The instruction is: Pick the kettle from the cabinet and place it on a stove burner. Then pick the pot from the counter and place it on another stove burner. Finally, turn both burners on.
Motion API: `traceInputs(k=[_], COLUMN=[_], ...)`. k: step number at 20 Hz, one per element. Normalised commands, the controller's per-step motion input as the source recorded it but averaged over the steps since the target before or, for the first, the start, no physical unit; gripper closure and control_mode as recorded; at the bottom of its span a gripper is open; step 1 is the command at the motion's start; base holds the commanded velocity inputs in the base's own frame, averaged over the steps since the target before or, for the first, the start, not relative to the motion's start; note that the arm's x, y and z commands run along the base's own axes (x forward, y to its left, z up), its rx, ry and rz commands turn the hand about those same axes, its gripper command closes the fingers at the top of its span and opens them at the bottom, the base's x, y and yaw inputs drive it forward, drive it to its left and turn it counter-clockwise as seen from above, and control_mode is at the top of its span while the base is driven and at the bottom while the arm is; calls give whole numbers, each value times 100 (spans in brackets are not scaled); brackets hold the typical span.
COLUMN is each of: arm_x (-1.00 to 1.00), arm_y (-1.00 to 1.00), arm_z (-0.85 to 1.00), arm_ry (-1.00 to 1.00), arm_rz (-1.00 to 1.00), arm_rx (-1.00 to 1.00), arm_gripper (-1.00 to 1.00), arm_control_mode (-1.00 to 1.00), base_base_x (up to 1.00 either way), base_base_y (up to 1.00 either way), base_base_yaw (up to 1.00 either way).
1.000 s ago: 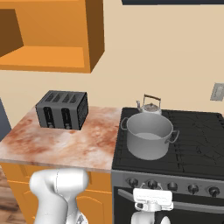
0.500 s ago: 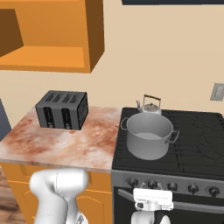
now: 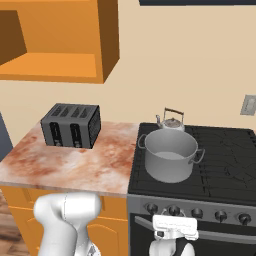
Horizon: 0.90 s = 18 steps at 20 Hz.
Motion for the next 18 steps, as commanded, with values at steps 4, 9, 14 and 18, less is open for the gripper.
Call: traceInputs(k=[4, 9, 14, 18], arm_x=[-8, -13, 0, -2], arm_y=[-59, -56, -14, -12], arm_z=[0, 0, 0, 2], arm_ry=[-13, -17, -7, 0], arm_rz=[18, 16, 5, 5], arm_rx=[15, 11, 0, -16], arm_gripper=[100, 100, 100, 100], arm_control_mode=[-100, -100, -100, -100], base_base_x=[0, 0, 0, 0], base_base_y=[0, 0, 0, 0], base_base_yaw=[0, 0, 0, 0])
